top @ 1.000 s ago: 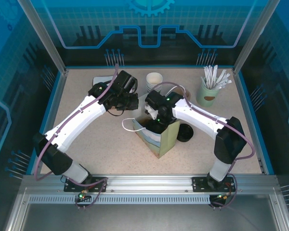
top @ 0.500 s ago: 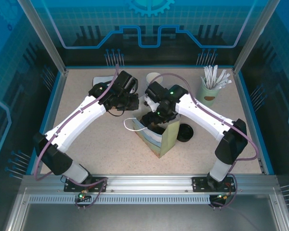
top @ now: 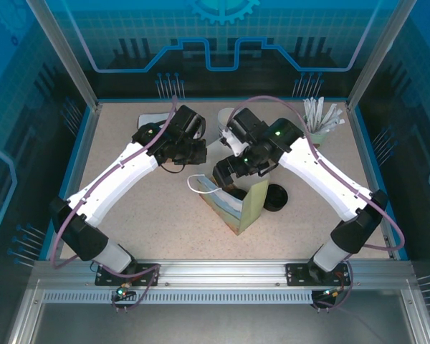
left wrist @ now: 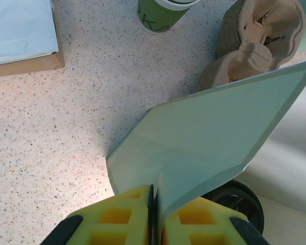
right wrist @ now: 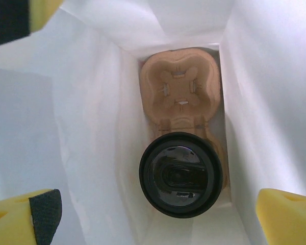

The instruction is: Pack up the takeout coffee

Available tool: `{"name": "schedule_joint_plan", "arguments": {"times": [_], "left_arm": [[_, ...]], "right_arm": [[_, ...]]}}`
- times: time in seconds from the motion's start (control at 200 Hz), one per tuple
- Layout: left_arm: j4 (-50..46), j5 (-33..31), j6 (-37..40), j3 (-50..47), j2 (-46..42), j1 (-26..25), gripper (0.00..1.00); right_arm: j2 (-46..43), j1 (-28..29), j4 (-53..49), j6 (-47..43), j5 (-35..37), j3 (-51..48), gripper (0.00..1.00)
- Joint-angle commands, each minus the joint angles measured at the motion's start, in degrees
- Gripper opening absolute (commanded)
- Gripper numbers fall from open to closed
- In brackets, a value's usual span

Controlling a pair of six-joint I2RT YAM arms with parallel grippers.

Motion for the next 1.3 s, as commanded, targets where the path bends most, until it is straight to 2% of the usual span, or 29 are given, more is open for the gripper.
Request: {"name": "schedule_joint_plan", "arguments": {"times": [0.0,0.535,0.745,0.976,1.296], "left_arm": [[-0.9,0.2,1.2,0.7,1.2,-0.3,0.13],[-1.4,0.0,1.4,2.1,2.2,-0.3,0.14],[-1.6,0.3,1.3,2.5,2.5,-0.4,0.17],[-1.5,0.7,1.4,3.3,2.4,-0.4,0.30],[-1.9,1.1,2.3,6.6,1.3,0.0,0.58]], "right_arm": [[-2.9,-1.0,-2.2,0.3,0.6,2.7,0.99],[-10.8,-4.2,-1.1,1.1,-2.5,6.8,0.93],[-13.4,-5.6,-0.4,1.4,-3.6,6.2,0.90],[-15.0,-6.7,0.6,1.6,-4.7,6.1,0.86],[-17.5,-11.1,1.3,1.0,-5.3,7.2,0.81]]}}
